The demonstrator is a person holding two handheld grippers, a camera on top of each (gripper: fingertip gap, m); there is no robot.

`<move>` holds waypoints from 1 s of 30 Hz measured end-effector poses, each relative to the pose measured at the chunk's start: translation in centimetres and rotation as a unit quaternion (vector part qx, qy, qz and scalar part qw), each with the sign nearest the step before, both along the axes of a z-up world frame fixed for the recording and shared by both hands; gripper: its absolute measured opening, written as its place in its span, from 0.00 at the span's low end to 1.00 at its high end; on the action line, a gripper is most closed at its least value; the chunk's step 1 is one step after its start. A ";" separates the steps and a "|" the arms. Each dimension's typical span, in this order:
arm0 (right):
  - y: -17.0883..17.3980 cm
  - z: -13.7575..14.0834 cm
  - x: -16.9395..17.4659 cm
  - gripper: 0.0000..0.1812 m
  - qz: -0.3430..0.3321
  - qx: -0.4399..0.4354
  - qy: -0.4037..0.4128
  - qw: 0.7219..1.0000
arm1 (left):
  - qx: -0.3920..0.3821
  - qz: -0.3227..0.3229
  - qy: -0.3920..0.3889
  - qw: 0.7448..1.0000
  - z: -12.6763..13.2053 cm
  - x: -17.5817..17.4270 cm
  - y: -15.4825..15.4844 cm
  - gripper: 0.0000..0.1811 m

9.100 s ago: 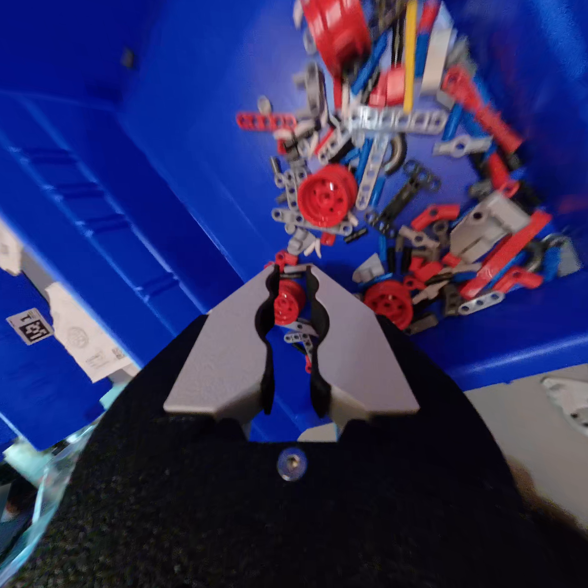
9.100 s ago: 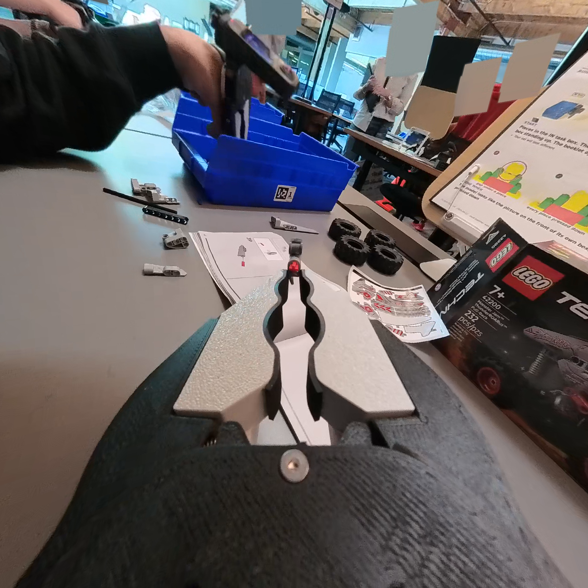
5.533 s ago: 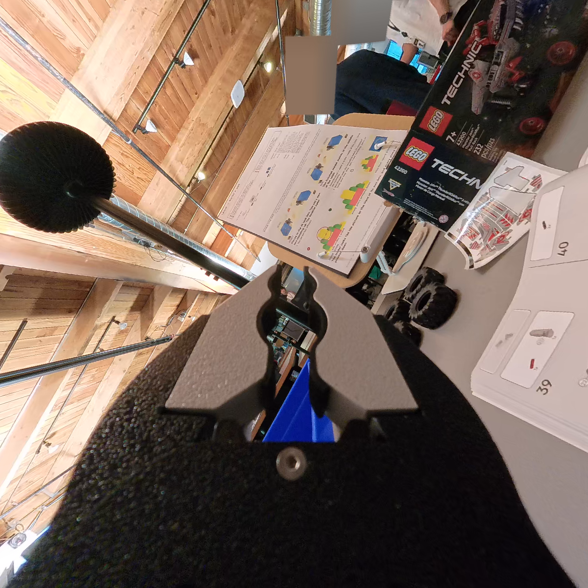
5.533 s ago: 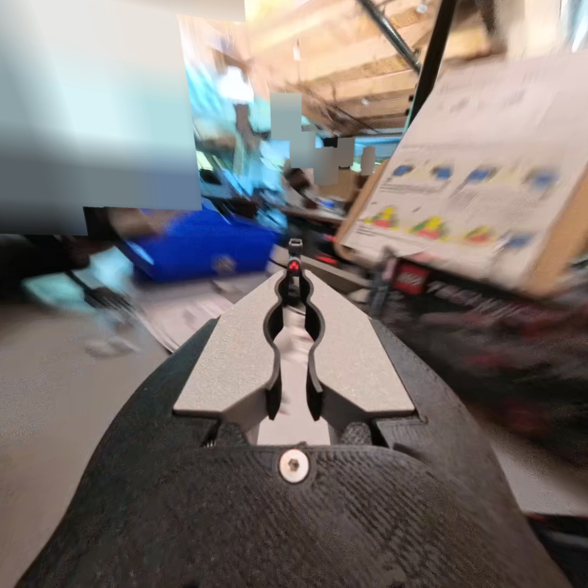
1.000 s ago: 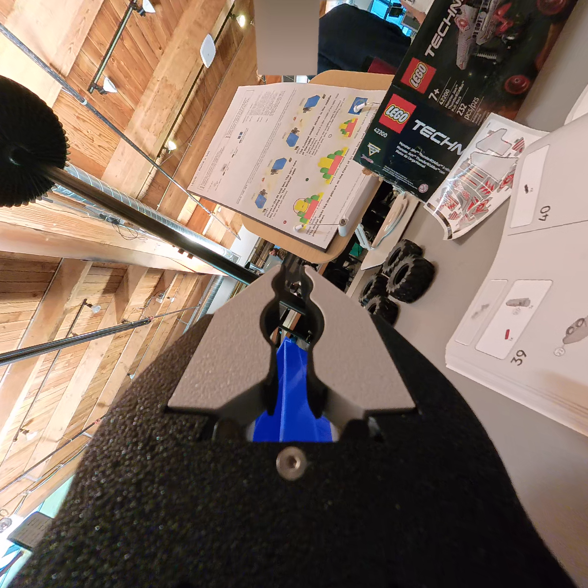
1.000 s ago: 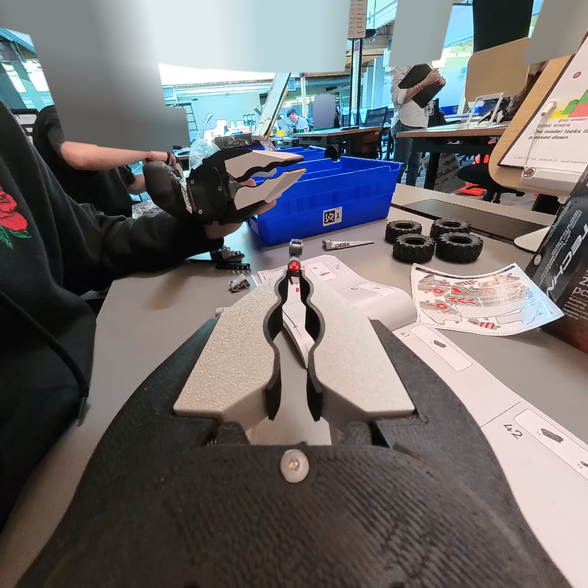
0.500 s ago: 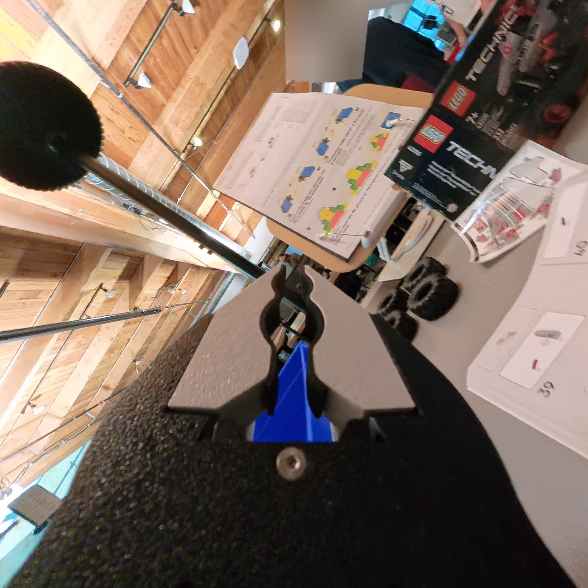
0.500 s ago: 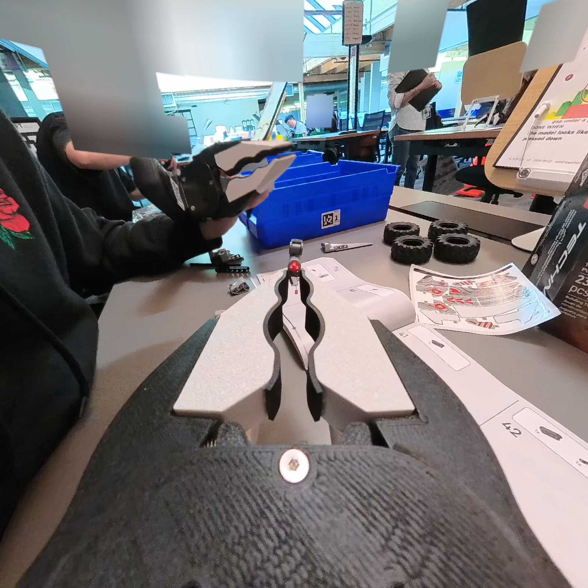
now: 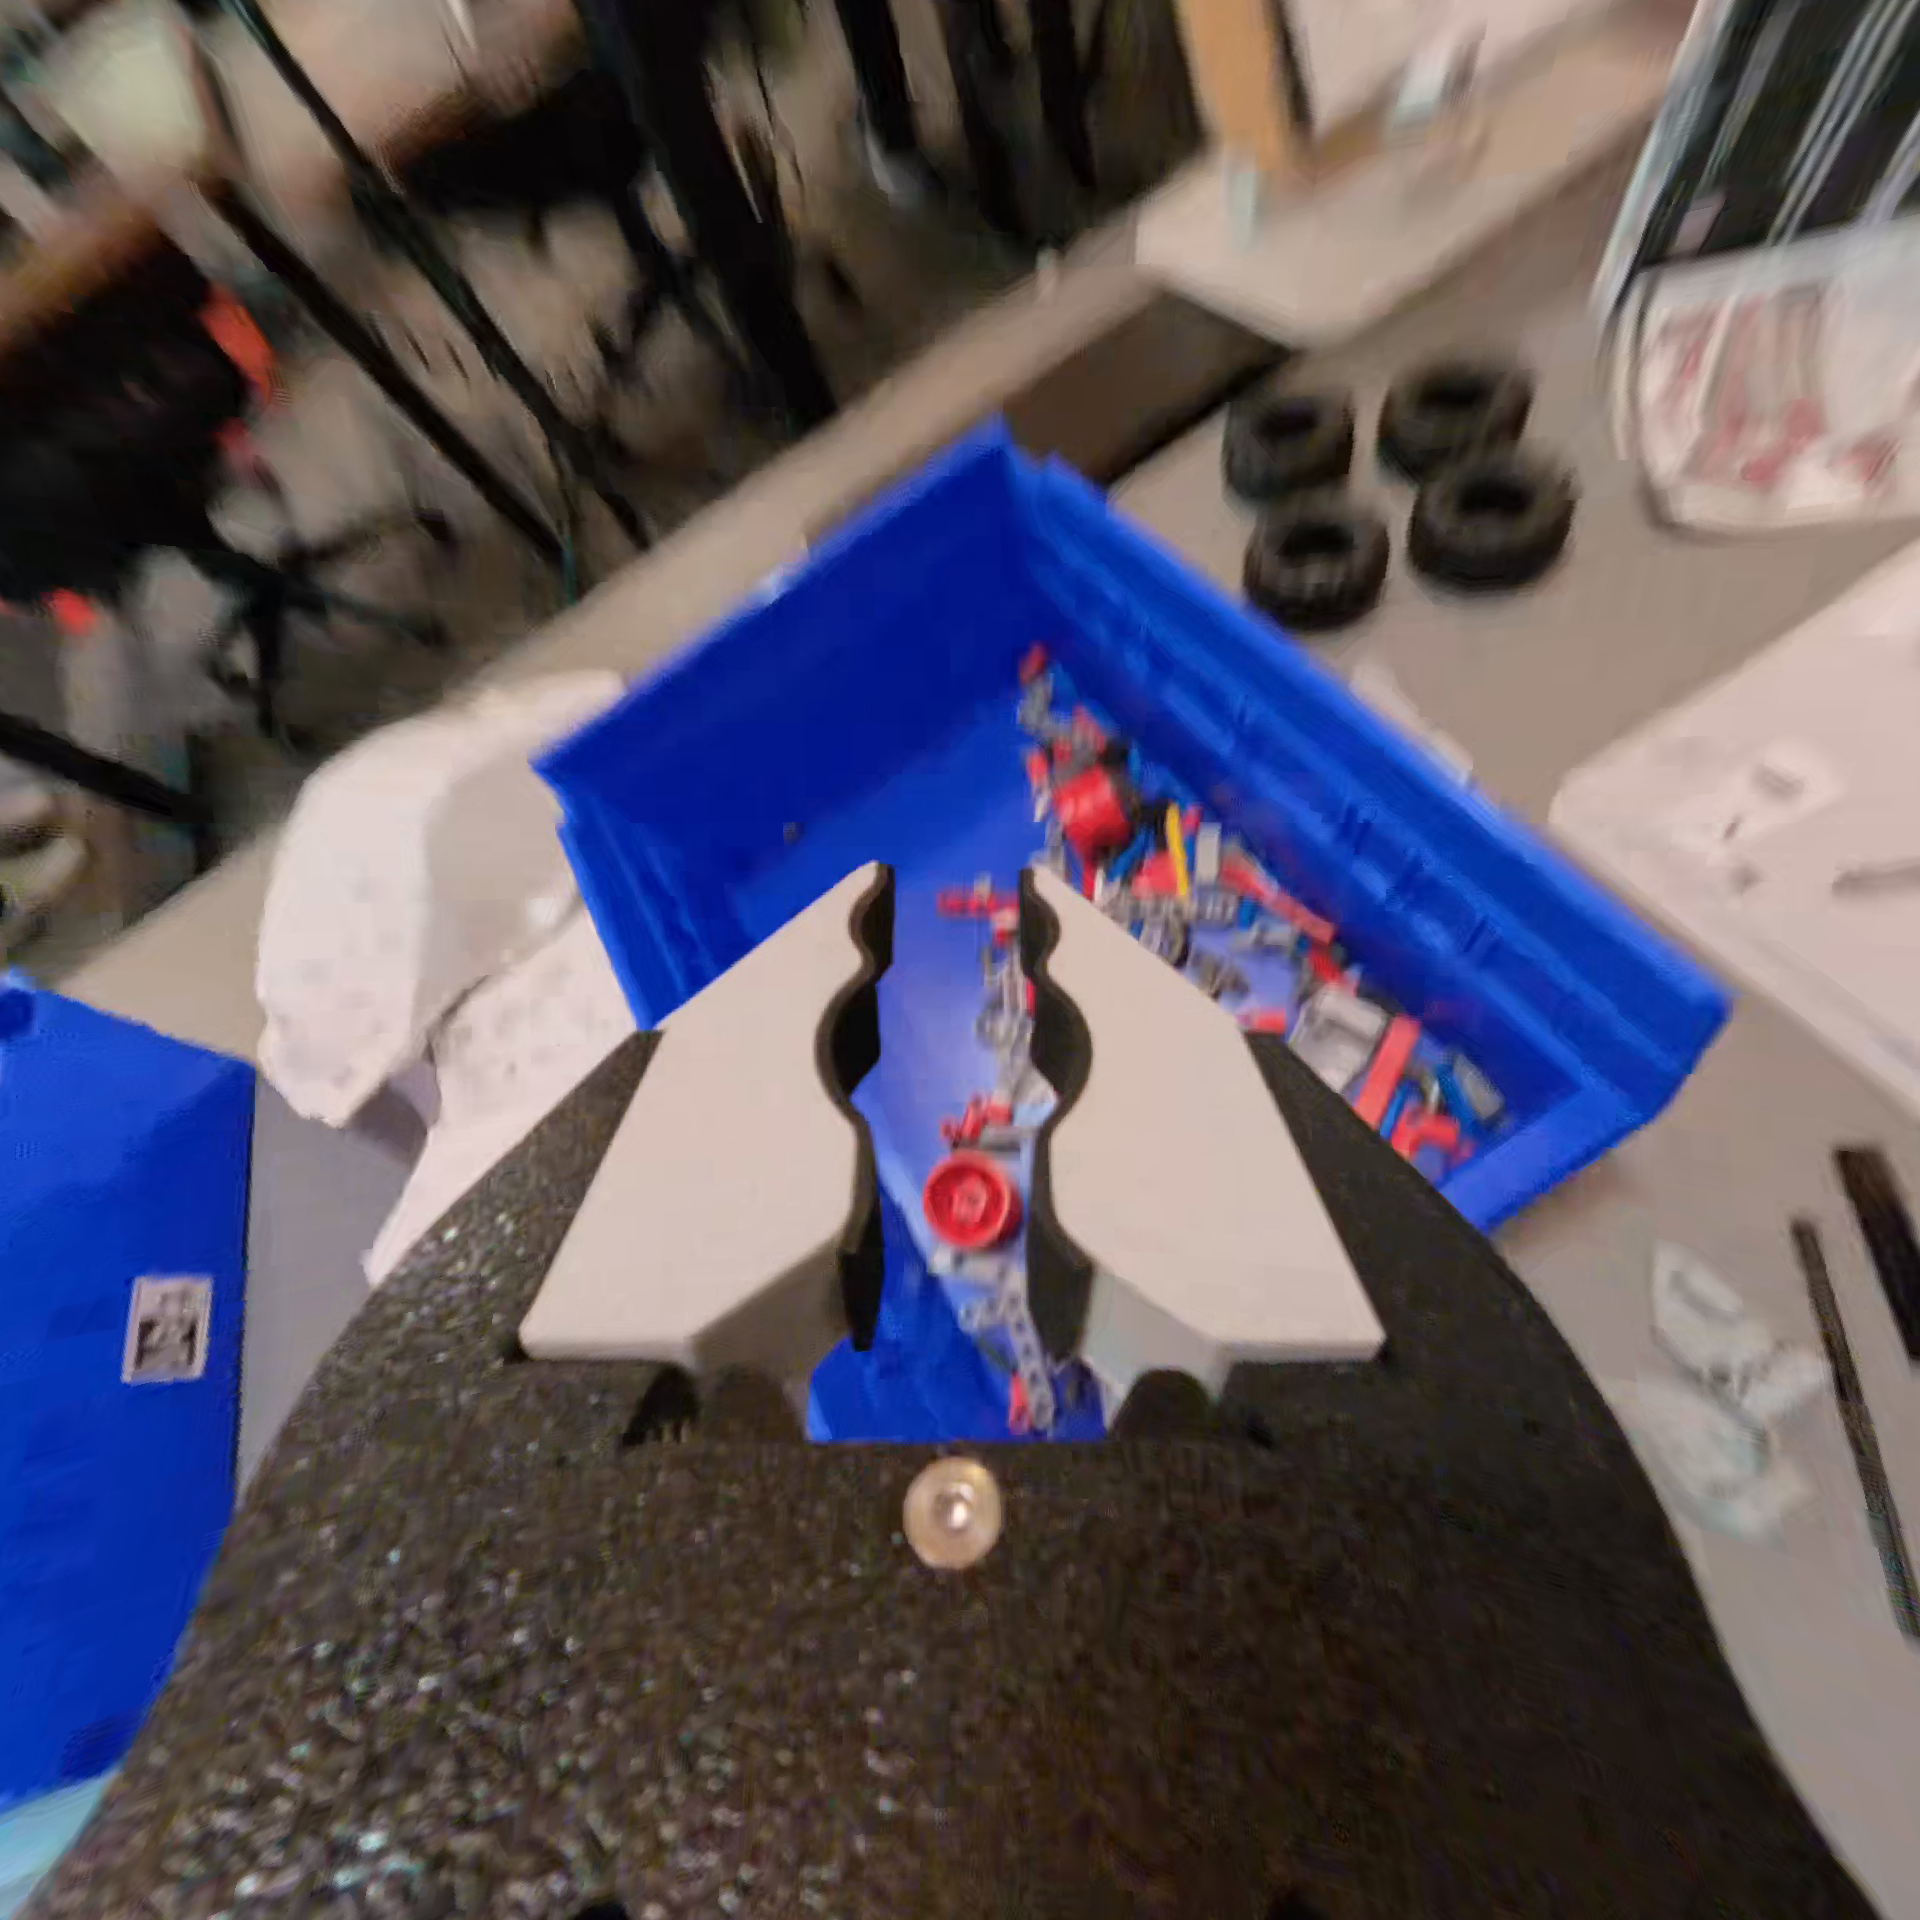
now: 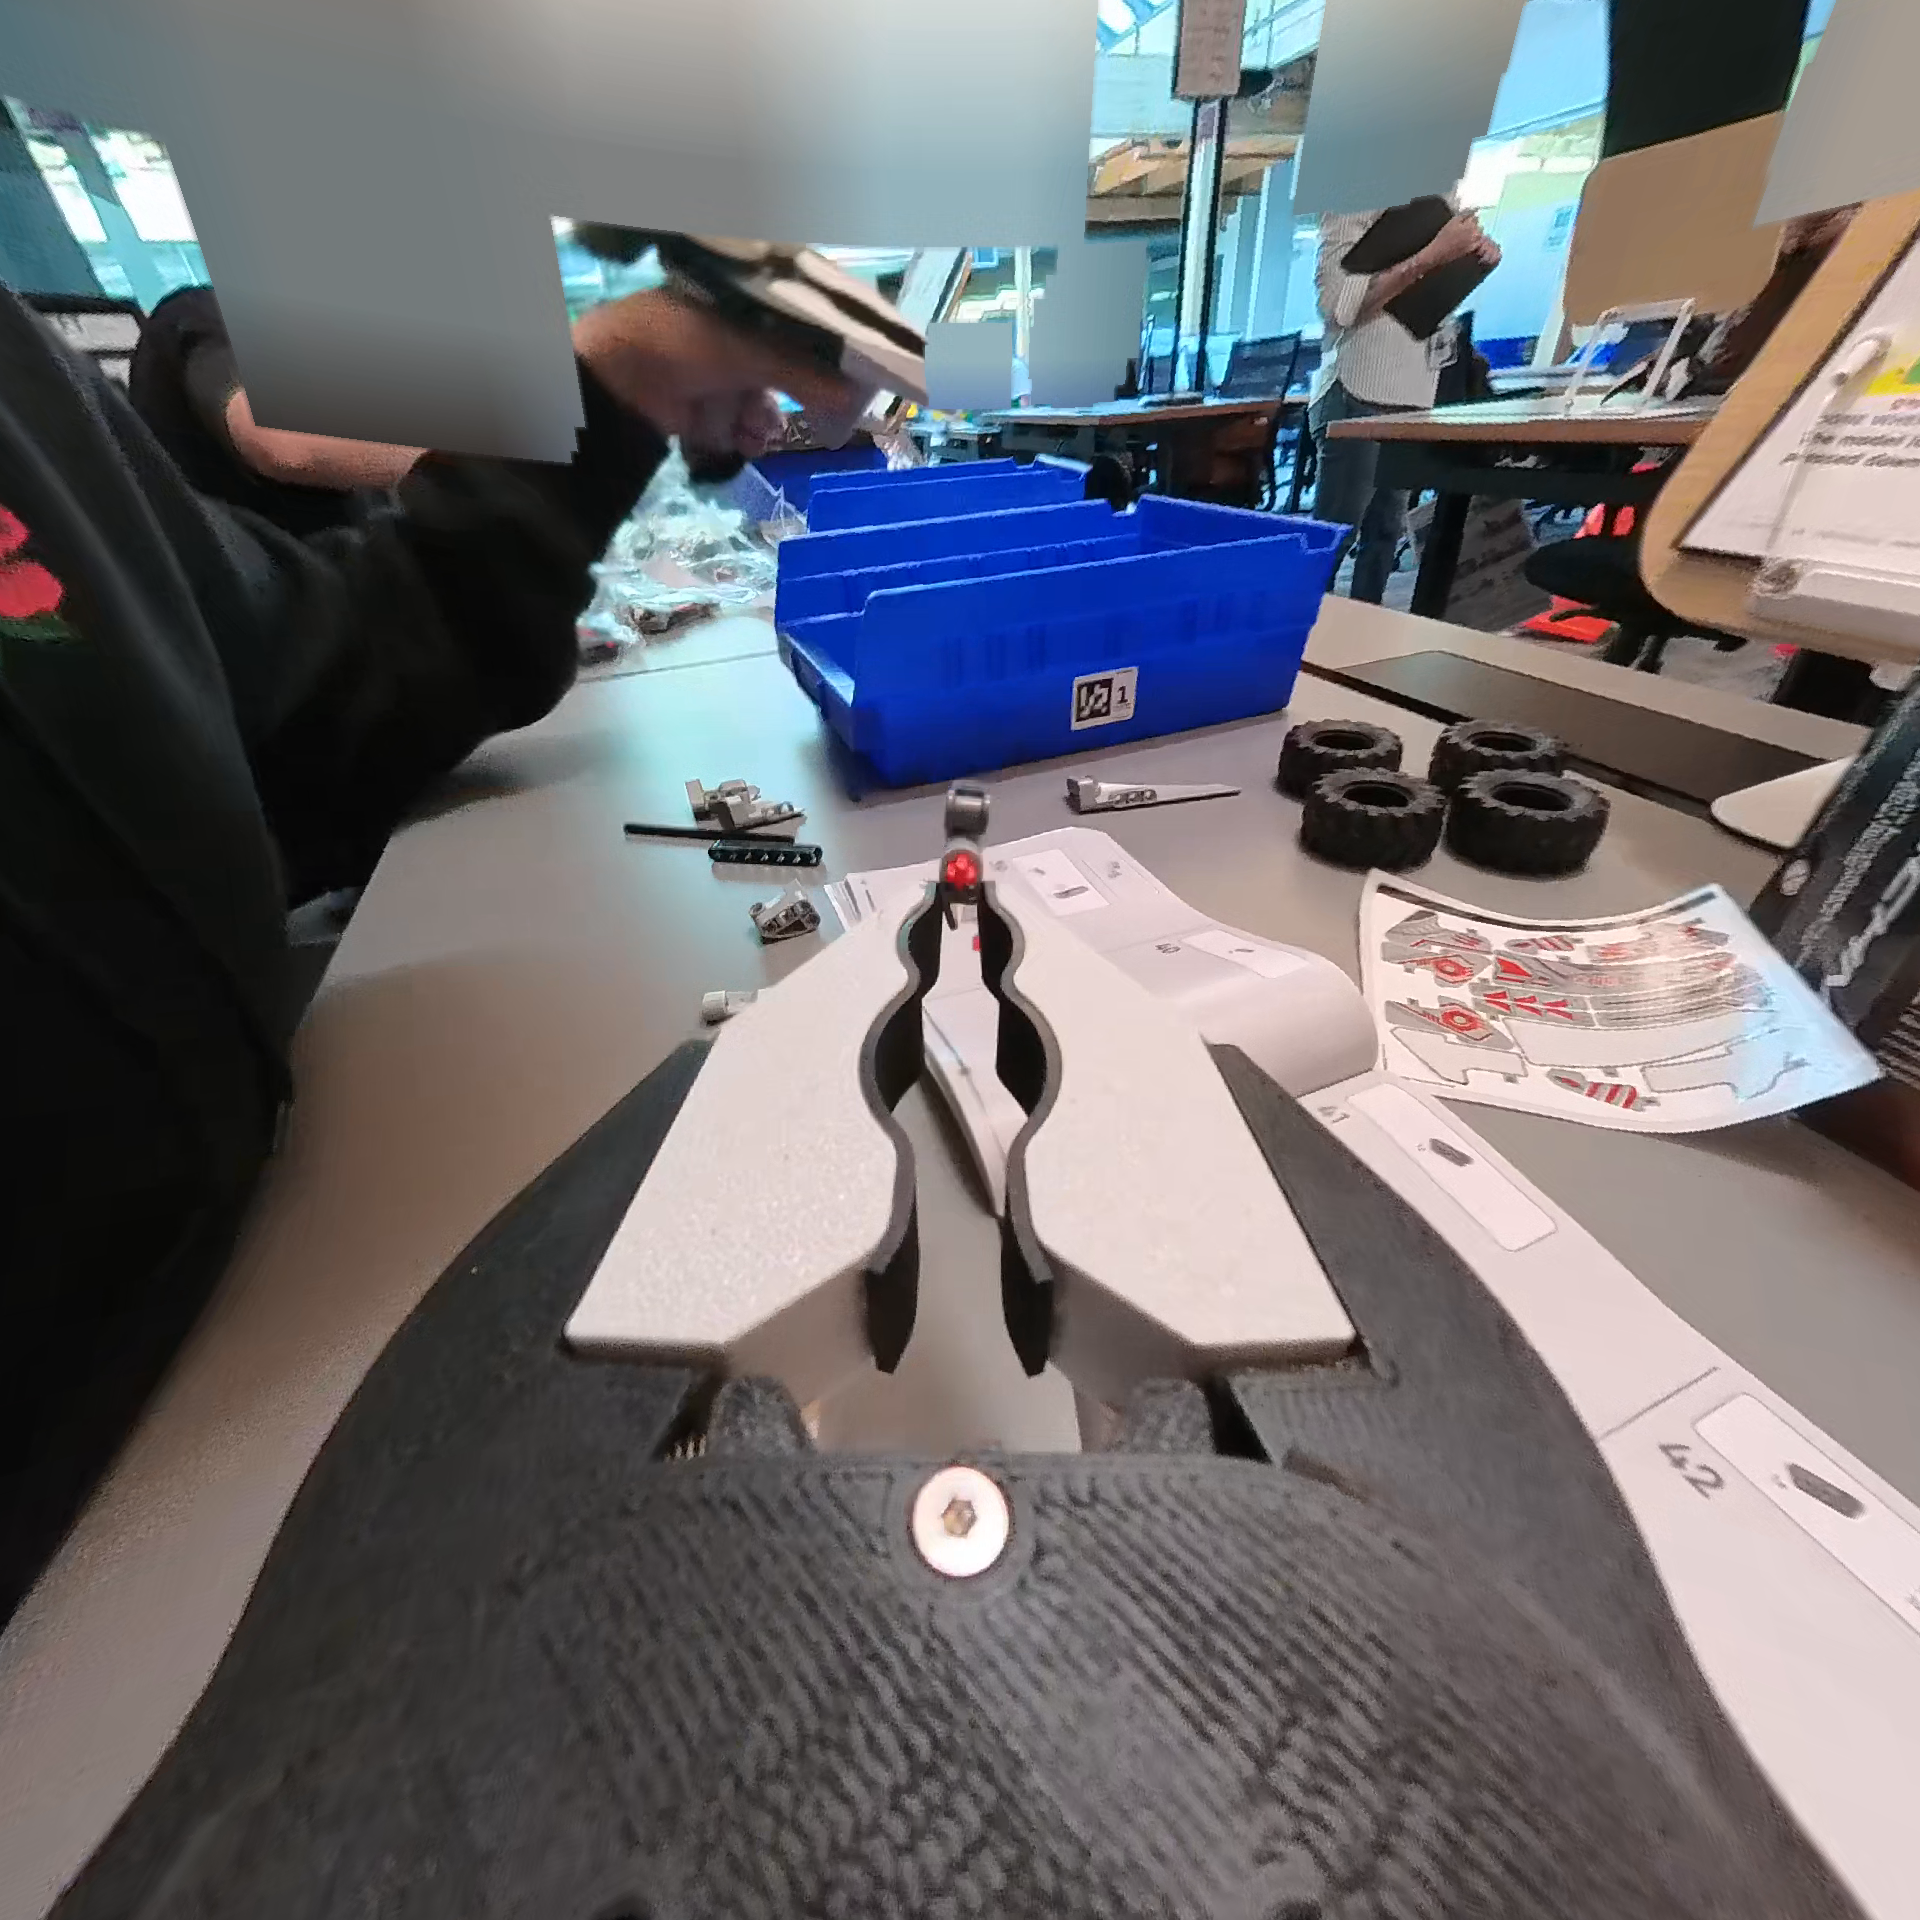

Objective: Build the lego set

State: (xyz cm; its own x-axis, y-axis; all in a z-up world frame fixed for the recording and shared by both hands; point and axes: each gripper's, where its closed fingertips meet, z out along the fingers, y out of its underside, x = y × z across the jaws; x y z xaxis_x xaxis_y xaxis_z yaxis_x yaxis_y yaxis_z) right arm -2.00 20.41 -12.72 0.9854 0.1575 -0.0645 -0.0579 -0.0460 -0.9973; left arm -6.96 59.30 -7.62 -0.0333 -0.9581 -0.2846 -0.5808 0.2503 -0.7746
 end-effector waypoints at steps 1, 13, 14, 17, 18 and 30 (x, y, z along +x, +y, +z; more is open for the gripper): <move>0.2 -0.3 -0.2 0.03 0.006 -0.009 -0.002 1.000 | 0.005 0.000 0.057 0.998 -1.5 -0.3 0.6 0.11; 0.5 -0.5 -0.9 0.03 0.043 -0.018 -0.001 0.999 | 0.029 0.010 0.309 0.951 -9.7 0.0 2.4 0.13; 0.5 -0.5 -0.9 0.03 0.044 -0.020 0.001 0.999 | 0.027 0.013 0.320 0.947 -9.9 -0.4 2.5 0.13; 0.6 -0.7 -1.0 0.03 0.051 -0.028 0.004 0.998 | 0.058 0.029 0.349 0.935 -10.3 -1.4 3.4 0.08; 0.7 -0.8 -1.0 0.03 0.051 -0.029 0.002 0.998 | 0.064 0.030 0.360 0.930 -10.5 -1.7 3.6 0.04; 1.5 -2.3 -2.4 0.03 0.104 -0.085 -0.005 0.991 | 0.067 0.020 0.446 0.892 -13.2 -3.4 2.8 0.11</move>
